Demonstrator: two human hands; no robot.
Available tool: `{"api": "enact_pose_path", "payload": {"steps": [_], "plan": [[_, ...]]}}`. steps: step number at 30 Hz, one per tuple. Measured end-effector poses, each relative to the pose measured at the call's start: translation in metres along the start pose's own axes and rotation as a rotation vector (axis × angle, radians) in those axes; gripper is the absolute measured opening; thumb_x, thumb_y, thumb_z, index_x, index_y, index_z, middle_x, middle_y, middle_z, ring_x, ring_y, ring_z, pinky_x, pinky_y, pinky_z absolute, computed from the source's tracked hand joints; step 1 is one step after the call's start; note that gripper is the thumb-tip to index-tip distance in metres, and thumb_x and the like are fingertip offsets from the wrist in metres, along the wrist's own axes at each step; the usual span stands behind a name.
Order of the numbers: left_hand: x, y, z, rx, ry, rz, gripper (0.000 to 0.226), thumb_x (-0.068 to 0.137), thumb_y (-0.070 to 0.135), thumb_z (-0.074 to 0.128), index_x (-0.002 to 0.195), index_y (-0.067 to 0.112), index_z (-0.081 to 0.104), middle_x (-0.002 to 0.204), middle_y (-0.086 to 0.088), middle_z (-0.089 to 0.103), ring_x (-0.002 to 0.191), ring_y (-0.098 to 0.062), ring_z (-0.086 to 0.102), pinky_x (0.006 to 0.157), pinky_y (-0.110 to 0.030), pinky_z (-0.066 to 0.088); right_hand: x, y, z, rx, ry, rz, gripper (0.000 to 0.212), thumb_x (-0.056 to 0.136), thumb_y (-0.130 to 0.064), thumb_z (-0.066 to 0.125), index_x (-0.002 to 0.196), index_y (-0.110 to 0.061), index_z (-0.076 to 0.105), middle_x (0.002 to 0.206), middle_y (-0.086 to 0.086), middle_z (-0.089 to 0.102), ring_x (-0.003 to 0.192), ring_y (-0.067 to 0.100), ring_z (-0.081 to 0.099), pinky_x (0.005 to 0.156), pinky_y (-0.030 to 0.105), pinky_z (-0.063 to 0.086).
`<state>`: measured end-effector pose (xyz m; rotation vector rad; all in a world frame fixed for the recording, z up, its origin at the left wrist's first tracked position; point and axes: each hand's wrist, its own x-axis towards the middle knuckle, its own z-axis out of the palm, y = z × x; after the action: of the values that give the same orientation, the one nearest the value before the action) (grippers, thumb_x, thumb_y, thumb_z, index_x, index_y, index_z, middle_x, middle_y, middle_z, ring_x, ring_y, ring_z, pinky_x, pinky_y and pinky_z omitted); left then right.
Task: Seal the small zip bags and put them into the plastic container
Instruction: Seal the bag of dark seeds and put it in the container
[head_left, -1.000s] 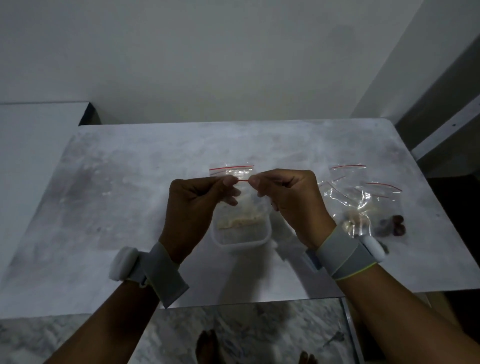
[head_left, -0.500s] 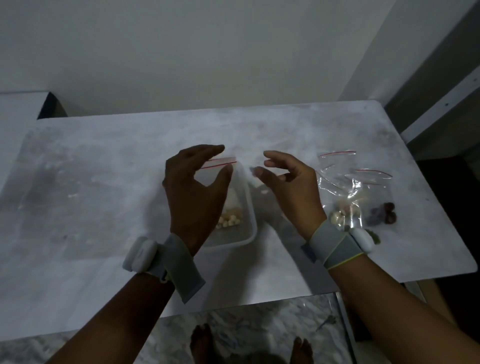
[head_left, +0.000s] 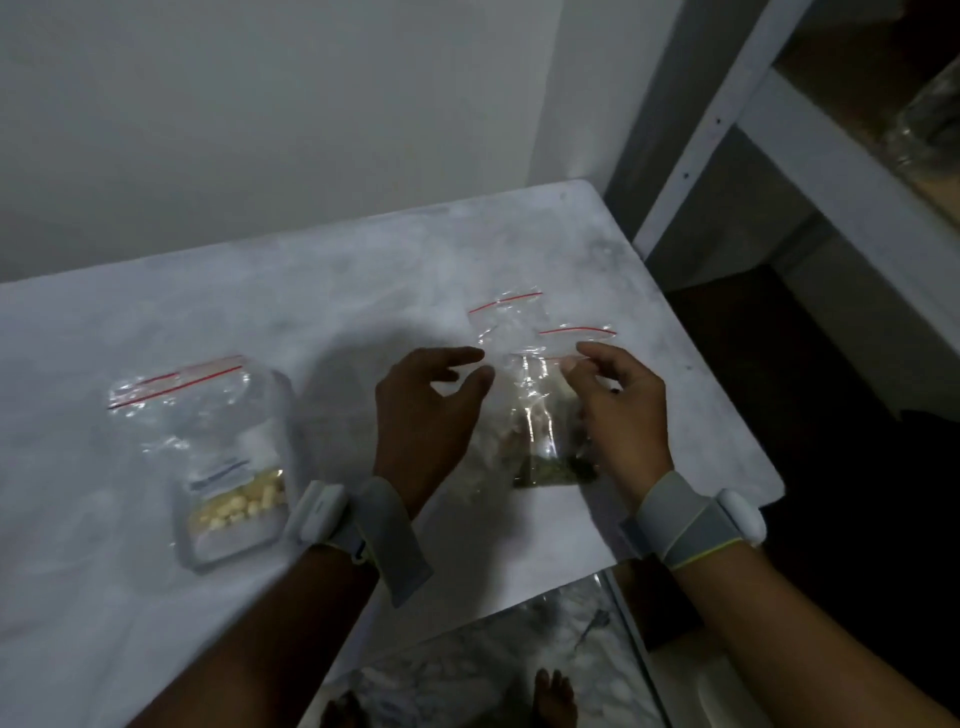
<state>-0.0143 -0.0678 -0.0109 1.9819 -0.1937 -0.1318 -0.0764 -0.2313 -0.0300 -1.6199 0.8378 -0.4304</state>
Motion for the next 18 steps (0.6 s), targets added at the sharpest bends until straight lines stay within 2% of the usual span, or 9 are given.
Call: {"api": "enact_pose_path", "payload": {"steps": [2, 4, 6, 9, 11, 13, 16, 18], "plan": [[0.004, -0.004, 0.013, 0.035, -0.046, -0.063, 0.025, 0.086, 0.030, 0.073, 0.110, 0.022, 0.075, 0.101, 0.001, 0.076, 0.080, -0.010, 0.069, 0.083, -0.028, 0.054, 0.004, 0.007, -0.005, -0.005, -0.030, 0.005, 0.022, 0.083, -0.023, 0.076, 0.105, -0.017, 0.075, 0.093, -0.002, 0.074, 0.090, 0.015, 0.068, 0.094, 0.050, 0.055], [0.005, -0.006, 0.030, 0.024, -0.085, -0.119, 0.035, 0.087, 0.033, 0.071, 0.120, 0.020, 0.069, 0.102, -0.002, 0.075, 0.082, -0.011, 0.069, 0.082, -0.027, 0.054, 0.008, 0.014, -0.011, -0.015, -0.073, 0.019, 0.025, 0.085, -0.024, 0.075, 0.108, -0.018, 0.075, 0.098, -0.001, 0.075, 0.095, 0.015, 0.070, 0.094, 0.045, 0.056], [0.005, -0.007, 0.042, -0.011, -0.109, -0.166, 0.045, 0.086, 0.037, 0.072, 0.127, 0.021, 0.062, 0.102, -0.003, 0.074, 0.089, -0.012, 0.070, 0.082, -0.028, 0.055, 0.013, 0.019, -0.015, 0.009, -0.114, 0.062, 0.028, 0.087, -0.024, 0.073, 0.114, -0.016, 0.073, 0.105, 0.004, 0.075, 0.096, 0.022, 0.071, 0.087, 0.045, 0.060], [0.005, -0.009, 0.051, -0.063, -0.112, -0.204, 0.054, 0.080, 0.039, 0.078, 0.128, 0.022, 0.059, 0.093, -0.003, 0.076, 0.087, -0.012, 0.072, 0.079, -0.027, 0.056, 0.016, 0.021, -0.015, 0.029, -0.159, 0.082, 0.028, 0.089, -0.021, 0.071, 0.117, -0.016, 0.072, 0.107, 0.009, 0.074, 0.079, 0.025, 0.068, 0.069, 0.041, 0.062], [0.007, -0.010, 0.053, -0.118, -0.105, -0.221, 0.053, 0.076, 0.032, 0.083, 0.124, 0.020, 0.062, 0.085, -0.004, 0.077, 0.081, -0.013, 0.074, 0.075, -0.028, 0.057, 0.017, 0.021, -0.017, 0.028, -0.162, 0.055, 0.025, 0.089, -0.021, 0.071, 0.113, -0.021, 0.072, 0.101, 0.003, 0.074, 0.079, 0.019, 0.068, 0.065, 0.031, 0.060], [0.009, -0.011, 0.053, -0.174, -0.098, -0.242, 0.048, 0.076, 0.023, 0.084, 0.120, 0.015, 0.067, 0.080, -0.004, 0.077, 0.078, -0.014, 0.075, 0.072, -0.027, 0.058, 0.021, 0.023, -0.020, -0.026, -0.113, 0.007, 0.024, 0.088, -0.021, 0.072, 0.112, -0.021, 0.072, 0.098, 0.002, 0.072, 0.086, 0.015, 0.067, 0.076, 0.027, 0.058], [0.010, -0.010, 0.047, -0.244, -0.123, -0.250, 0.032, 0.079, 0.013, 0.081, 0.110, 0.008, 0.074, 0.078, -0.004, 0.077, 0.071, -0.008, 0.073, 0.066, -0.018, 0.056, 0.024, 0.023, -0.026, 0.007, -0.057, 0.080, 0.031, 0.087, -0.024, 0.073, 0.117, -0.017, 0.071, 0.106, 0.010, 0.071, 0.098, 0.028, 0.068, 0.092, 0.042, 0.056], [0.009, -0.007, 0.039, -0.314, -0.190, -0.262, 0.021, 0.083, 0.009, 0.076, 0.104, 0.009, 0.075, 0.081, -0.004, 0.078, 0.072, -0.008, 0.074, 0.062, -0.013, 0.052, 0.023, 0.020, -0.026, 0.063, -0.088, 0.140, 0.030, 0.089, -0.025, 0.071, 0.117, -0.014, 0.071, 0.110, 0.009, 0.072, 0.103, 0.029, 0.068, 0.095, 0.044, 0.055]]}}
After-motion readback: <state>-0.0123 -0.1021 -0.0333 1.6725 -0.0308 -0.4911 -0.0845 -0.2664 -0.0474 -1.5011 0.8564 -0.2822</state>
